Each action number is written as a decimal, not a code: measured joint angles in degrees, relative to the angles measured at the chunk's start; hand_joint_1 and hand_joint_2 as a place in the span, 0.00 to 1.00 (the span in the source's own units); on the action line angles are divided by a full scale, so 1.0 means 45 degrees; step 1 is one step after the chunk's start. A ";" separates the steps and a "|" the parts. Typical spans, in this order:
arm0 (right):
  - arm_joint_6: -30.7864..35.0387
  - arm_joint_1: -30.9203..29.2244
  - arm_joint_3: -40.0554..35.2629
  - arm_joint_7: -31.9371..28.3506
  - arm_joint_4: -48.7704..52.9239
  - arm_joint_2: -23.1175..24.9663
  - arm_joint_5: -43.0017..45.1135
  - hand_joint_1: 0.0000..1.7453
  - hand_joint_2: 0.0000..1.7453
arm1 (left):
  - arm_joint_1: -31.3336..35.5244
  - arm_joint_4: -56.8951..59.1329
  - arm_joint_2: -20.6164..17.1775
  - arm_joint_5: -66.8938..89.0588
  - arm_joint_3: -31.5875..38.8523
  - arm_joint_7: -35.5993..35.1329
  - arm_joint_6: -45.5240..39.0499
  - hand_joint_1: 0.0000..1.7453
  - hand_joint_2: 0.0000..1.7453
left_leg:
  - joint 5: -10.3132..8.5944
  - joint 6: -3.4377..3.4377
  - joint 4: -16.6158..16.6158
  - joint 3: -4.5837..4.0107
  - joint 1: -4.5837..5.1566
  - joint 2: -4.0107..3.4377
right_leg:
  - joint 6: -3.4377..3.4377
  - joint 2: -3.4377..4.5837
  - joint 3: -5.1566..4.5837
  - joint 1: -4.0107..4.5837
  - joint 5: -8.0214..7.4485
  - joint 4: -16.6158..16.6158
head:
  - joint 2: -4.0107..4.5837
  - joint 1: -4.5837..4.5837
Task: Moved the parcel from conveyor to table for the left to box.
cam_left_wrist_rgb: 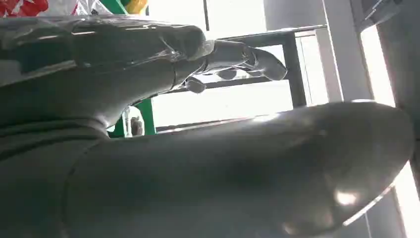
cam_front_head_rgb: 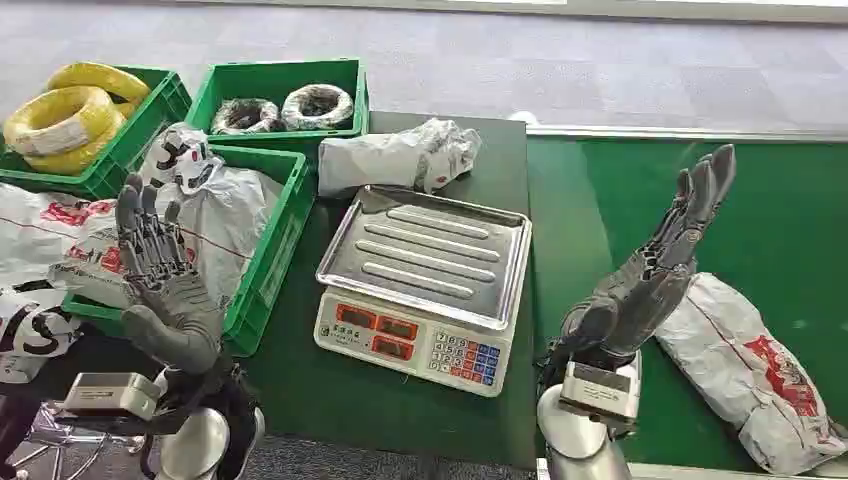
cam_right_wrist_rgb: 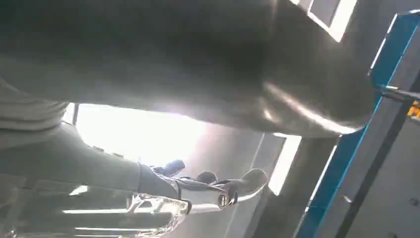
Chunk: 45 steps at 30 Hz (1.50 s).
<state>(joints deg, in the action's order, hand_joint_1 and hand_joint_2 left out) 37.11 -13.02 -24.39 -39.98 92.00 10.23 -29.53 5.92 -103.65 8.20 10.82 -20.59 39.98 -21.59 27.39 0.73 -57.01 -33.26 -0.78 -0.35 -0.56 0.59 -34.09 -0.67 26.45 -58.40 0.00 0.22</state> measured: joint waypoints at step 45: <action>0.0010 -0.5502 1.2697 0.1044 -0.9380 -0.3973 -0.7664 0.00 0.00 | -0.1366 -0.0563 -0.1384 -0.0447 -0.0665 0.0000 -0.2225 0.00 0.00 | -0.0007 -0.0022 -0.0026 -0.0010 0.0015 0.0064 | -0.0024 -0.0069 0.0017 -0.0019 -0.0015 0.0003 | 0.0000 0.0010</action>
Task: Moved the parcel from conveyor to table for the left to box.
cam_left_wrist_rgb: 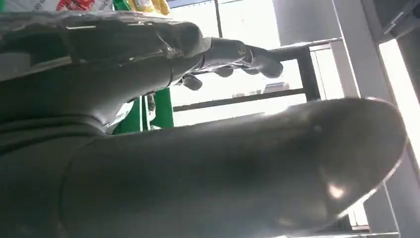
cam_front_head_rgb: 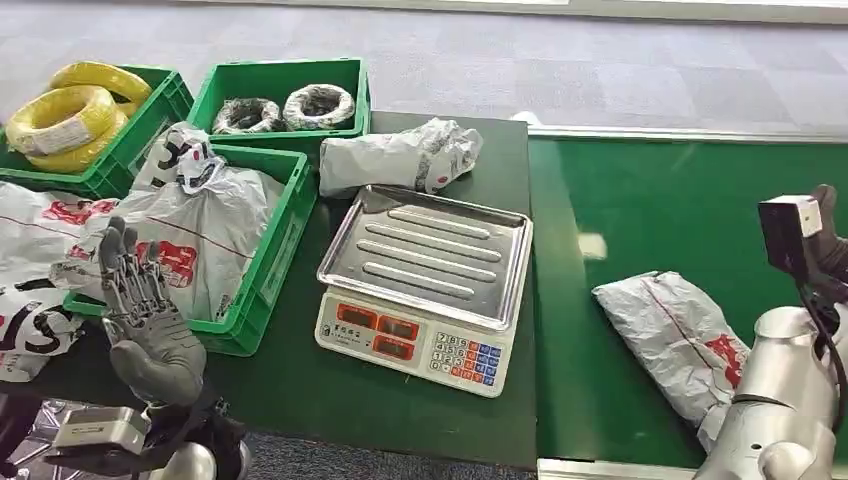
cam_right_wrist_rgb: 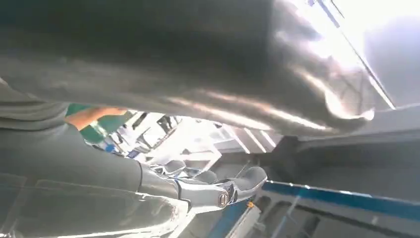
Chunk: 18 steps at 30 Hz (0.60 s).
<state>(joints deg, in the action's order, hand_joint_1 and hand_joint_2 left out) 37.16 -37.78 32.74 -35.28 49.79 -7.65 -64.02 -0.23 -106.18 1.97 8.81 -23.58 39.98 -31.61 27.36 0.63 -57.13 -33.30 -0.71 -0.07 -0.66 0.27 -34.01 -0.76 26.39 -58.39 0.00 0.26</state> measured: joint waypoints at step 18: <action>-0.1212 -0.1087 0.2763 0.5095 -0.4965 -0.1263 -0.3648 0.00 0.00 | -0.0670 -0.0729 -0.0398 0.0019 -0.0320 0.0000 -0.0306 0.00 0.00 | 0.0001 -0.0002 0.0001 -0.0001 -0.0001 -0.0004 | -0.0001 -0.0002 0.0003 0.0001 0.0000 0.0001 | 0.0000 0.0005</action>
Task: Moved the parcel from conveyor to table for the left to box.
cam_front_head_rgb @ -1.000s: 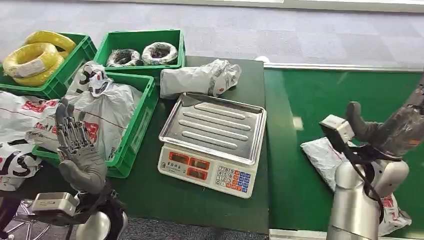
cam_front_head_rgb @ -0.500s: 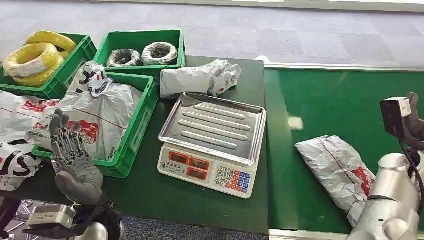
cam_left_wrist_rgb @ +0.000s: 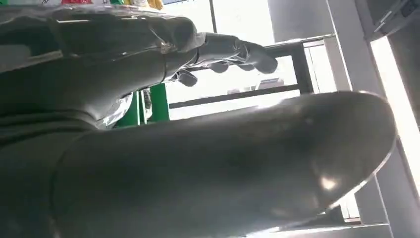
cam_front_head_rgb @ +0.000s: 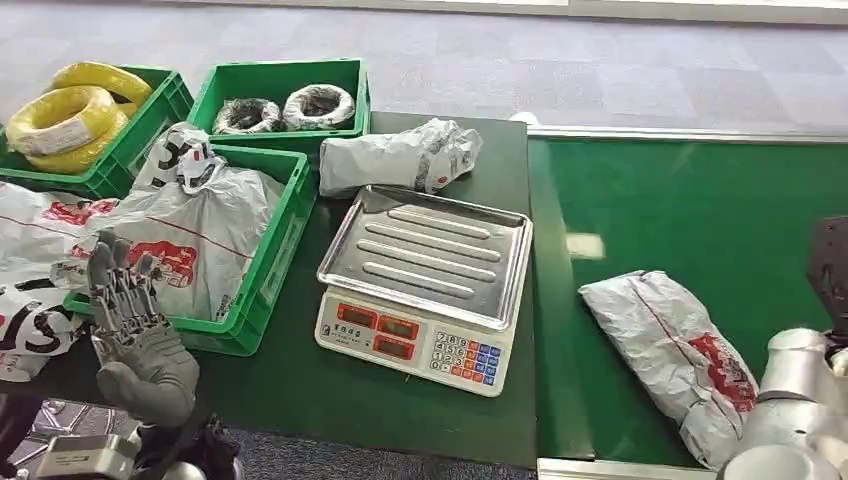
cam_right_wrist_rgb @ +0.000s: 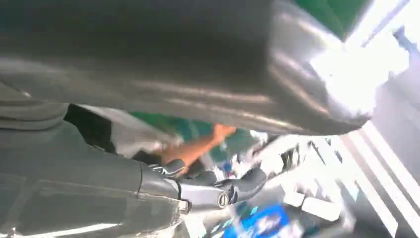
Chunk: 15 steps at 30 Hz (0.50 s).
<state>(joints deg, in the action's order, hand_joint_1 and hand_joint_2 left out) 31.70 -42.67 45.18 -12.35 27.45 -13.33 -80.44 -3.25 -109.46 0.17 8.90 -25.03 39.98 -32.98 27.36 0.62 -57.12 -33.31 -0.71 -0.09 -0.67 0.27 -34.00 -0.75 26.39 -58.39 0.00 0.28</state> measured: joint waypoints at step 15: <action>-0.4264 0.0170 -0.1437 0.0014 -0.2141 -0.0199 -0.0830 0.00 0.00 | -0.0111 -0.0199 -0.0034 0.0214 0.0097 0.0000 0.0724 0.00 0.00 | -0.0005 -0.0004 -0.0001 -0.0010 0.0004 0.0016 | 0.0000 -0.0023 -0.0002 -0.0004 0.0001 -0.0001 | 0.0000 -0.0005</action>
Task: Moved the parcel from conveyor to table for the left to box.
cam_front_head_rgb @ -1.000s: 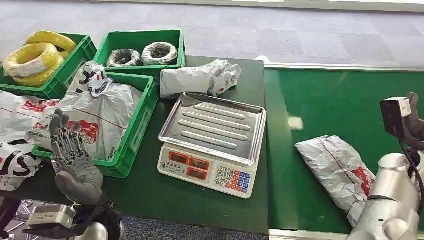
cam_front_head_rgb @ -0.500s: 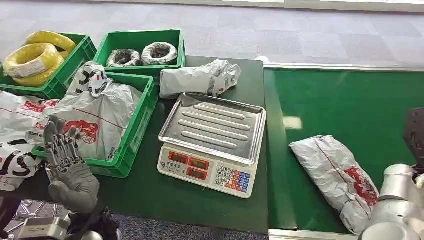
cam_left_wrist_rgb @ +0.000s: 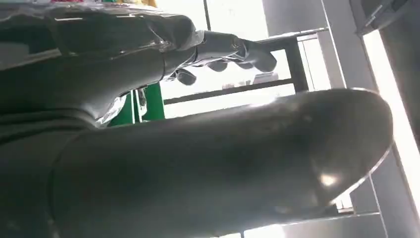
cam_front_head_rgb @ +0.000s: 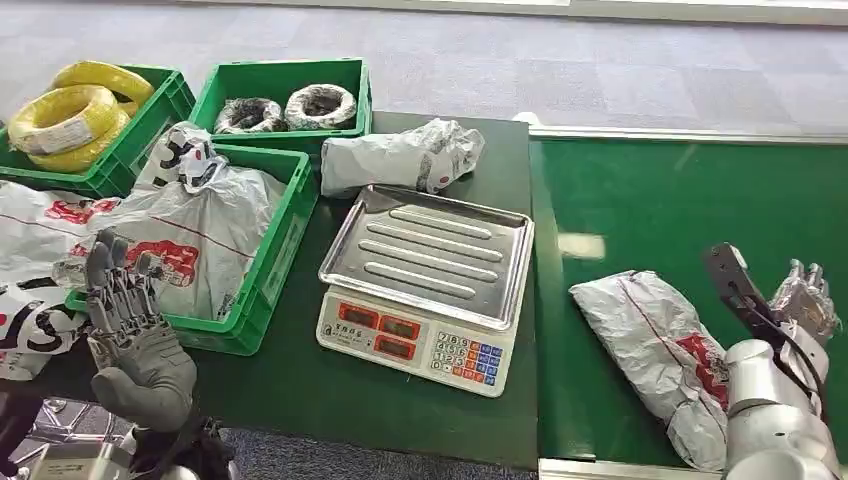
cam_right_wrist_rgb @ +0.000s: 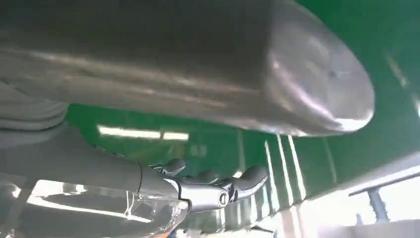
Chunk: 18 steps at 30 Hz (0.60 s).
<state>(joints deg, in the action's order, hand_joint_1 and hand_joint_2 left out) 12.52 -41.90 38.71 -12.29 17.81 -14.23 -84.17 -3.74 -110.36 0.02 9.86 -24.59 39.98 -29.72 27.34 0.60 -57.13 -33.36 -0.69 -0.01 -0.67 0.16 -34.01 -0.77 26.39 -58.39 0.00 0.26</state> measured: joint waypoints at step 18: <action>-0.7201 0.0016 -0.1534 -0.1709 -0.0442 0.0063 -0.0131 0.00 0.00 | 0.0216 -0.0034 0.0466 0.0505 0.0840 0.0000 0.1087 0.00 0.00 | -0.0001 0.0000 0.0000 0.0001 -0.0002 0.0000 | 0.0000 0.0000 0.0000 0.0002 0.0000 -0.0001 | 0.0000 -0.0005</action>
<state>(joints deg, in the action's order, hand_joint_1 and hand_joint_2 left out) -19.89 -41.83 31.81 -19.98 15.83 -13.94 -84.76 -2.77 -110.51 2.12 12.13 -20.81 39.98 -24.83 27.34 0.60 -57.13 -33.35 -0.70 -0.01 -0.67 0.16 -34.01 -0.76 26.39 -58.40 0.00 0.24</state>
